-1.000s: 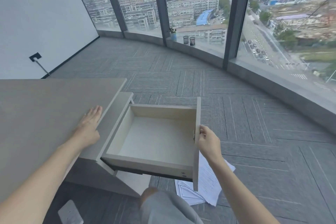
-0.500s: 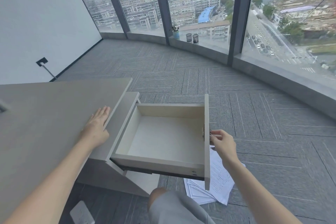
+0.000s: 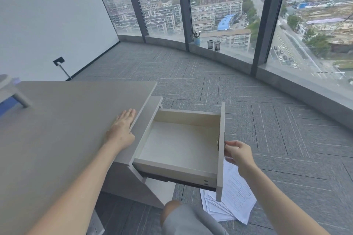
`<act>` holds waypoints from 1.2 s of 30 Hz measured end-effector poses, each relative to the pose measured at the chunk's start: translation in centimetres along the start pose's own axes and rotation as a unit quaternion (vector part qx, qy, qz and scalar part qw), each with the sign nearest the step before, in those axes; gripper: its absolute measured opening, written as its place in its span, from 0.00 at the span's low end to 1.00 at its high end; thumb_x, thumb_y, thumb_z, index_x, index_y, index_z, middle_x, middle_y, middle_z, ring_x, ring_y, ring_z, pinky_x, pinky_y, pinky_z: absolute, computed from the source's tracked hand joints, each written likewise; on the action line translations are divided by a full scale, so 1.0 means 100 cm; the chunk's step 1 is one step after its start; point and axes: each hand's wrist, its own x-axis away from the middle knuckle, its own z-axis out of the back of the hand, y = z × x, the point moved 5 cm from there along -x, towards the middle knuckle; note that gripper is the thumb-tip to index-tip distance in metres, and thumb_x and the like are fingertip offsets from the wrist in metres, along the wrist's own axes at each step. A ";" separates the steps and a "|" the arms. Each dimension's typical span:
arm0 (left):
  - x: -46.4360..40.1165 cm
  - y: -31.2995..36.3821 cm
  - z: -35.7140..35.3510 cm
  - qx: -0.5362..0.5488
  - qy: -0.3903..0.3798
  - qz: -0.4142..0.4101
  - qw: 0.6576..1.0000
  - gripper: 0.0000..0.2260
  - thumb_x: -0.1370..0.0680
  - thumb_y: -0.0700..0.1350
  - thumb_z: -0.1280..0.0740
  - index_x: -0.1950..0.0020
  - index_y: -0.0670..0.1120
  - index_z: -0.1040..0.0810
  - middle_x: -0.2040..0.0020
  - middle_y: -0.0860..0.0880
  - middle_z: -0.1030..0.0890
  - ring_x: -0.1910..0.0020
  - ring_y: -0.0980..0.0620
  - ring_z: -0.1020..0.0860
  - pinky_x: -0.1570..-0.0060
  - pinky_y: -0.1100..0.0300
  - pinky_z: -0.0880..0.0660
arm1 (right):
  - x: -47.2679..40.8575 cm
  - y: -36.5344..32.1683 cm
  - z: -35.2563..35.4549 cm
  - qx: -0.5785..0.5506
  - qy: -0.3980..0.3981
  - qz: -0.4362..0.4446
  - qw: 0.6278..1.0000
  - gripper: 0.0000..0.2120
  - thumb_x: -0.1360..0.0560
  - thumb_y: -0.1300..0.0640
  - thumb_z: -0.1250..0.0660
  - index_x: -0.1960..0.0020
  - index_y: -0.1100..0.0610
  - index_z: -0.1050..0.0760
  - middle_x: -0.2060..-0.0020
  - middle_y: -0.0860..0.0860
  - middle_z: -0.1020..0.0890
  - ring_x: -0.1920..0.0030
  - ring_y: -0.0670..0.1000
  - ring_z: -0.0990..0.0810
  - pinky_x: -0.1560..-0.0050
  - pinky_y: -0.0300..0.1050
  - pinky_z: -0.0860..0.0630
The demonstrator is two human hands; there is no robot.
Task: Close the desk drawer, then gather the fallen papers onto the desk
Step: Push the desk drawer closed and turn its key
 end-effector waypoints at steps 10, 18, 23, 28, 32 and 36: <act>0.005 0.006 0.004 0.011 0.020 -0.005 1.000 0.41 0.30 0.32 0.41 0.19 0.47 0.50 0.18 0.51 0.49 0.19 0.52 0.52 0.21 0.57 0.56 | -0.001 -0.004 -0.066 0.008 -0.057 -0.047 0.997 0.07 0.23 0.65 0.31 0.45 0.62 0.20 0.62 0.56 0.19 0.65 0.51 0.21 0.63 0.43 0.24; 0.006 0.007 0.006 0.011 0.023 -0.006 1.000 0.40 0.30 0.32 0.41 0.19 0.47 0.50 0.18 0.51 0.49 0.19 0.52 0.52 0.22 0.58 0.56 | 0.001 -0.007 -0.117 0.016 -0.090 -0.049 0.995 0.04 0.22 0.65 0.32 0.49 0.60 0.22 0.64 0.54 0.20 0.67 0.50 0.22 0.66 0.42 0.25; 0.007 0.008 0.007 0.017 0.025 -0.004 1.000 0.40 0.30 0.32 0.41 0.19 0.47 0.50 0.18 0.51 0.49 0.19 0.52 0.52 0.22 0.58 0.56 | -0.002 -0.003 -0.141 0.013 -0.103 -0.059 0.993 0.04 0.23 0.65 0.32 0.49 0.59 0.22 0.65 0.54 0.19 0.68 0.50 0.22 0.66 0.41 0.25; 0.010 0.010 0.010 0.021 0.030 -0.006 0.999 0.41 0.31 0.32 0.42 0.19 0.47 0.50 0.18 0.51 0.49 0.19 0.53 0.52 0.22 0.59 0.57 | -0.003 -0.001 -0.165 0.009 -0.119 -0.059 0.991 0.03 0.23 0.65 0.32 0.51 0.59 0.22 0.65 0.54 0.19 0.68 0.50 0.22 0.65 0.41 0.25; 0.010 0.011 0.011 0.023 0.031 -0.004 0.999 0.41 0.30 0.31 0.42 0.19 0.47 0.50 0.18 0.51 0.49 0.19 0.52 0.52 0.22 0.59 0.57 | -0.004 0.002 -0.184 0.010 -0.115 -0.047 0.992 0.03 0.24 0.64 0.31 0.53 0.58 0.22 0.65 0.54 0.19 0.68 0.51 0.22 0.65 0.42 0.25; 0.011 0.012 0.012 0.021 0.031 -0.005 0.999 0.40 0.30 0.31 0.42 0.19 0.47 0.50 0.18 0.51 0.49 0.19 0.52 0.52 0.22 0.59 0.57 | -0.005 0.003 -0.205 0.015 -0.128 -0.052 0.990 0.03 0.24 0.63 0.31 0.54 0.56 0.22 0.64 0.54 0.18 0.67 0.50 0.21 0.65 0.42 0.24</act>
